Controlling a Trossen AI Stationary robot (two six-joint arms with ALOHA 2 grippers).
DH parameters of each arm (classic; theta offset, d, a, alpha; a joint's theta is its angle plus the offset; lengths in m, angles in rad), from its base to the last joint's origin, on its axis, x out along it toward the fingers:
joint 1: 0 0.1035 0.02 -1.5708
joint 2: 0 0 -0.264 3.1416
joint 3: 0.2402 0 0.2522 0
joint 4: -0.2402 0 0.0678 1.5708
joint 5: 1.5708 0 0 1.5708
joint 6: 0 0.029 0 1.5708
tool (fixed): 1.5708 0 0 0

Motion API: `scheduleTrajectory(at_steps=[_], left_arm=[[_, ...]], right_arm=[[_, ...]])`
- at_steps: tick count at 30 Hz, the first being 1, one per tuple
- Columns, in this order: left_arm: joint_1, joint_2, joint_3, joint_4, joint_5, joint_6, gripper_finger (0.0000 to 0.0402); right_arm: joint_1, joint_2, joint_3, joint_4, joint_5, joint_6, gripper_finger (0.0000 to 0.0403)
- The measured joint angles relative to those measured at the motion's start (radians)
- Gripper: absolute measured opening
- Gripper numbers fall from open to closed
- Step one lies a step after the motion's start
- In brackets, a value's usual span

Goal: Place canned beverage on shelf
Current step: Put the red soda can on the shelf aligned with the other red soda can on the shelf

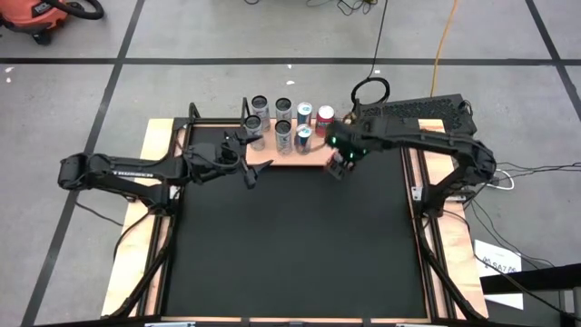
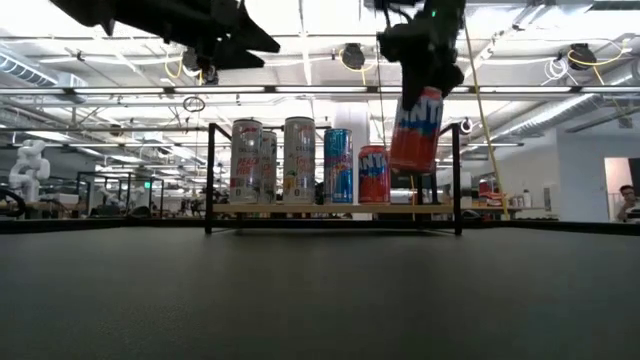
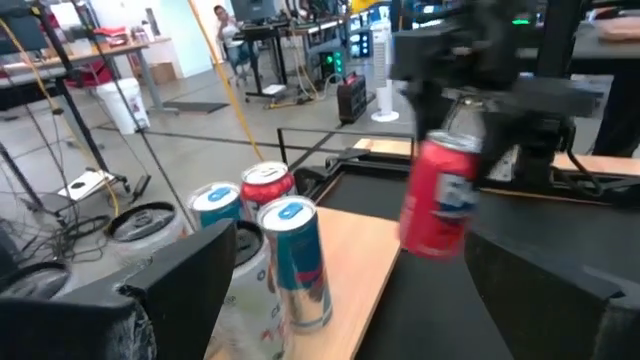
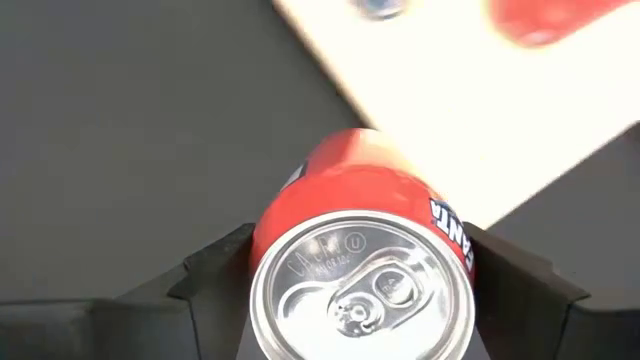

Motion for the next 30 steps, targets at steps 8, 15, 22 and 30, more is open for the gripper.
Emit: scheduleTrajectory(at_steps=[8, 15, 22, 30], left_arm=[[-0.019, -0.047, 0.000, -0.058, -0.032, -0.003, 0.0390], [-0.026, -0.046, 0.000, -0.113, -0.032, -0.078, 0.0390], [-0.026, -0.046, 0.000, -0.152, -0.023, -0.130, 0.0390], [-0.026, -0.046, 0.000, -0.151, -0.012, -0.130, 0.0390]], right_arm=[[-0.196, 0.059, 0.001, 0.118, -0.020, -0.154, 0.0288], [-0.248, 0.147, 0.002, 0.132, -0.033, -0.214, 0.0289], [-0.267, 0.167, 0.004, 0.204, -0.034, -0.244, 0.0290], [-0.286, 0.169, 0.002, 0.227, -0.059, -0.271, 0.0290]])
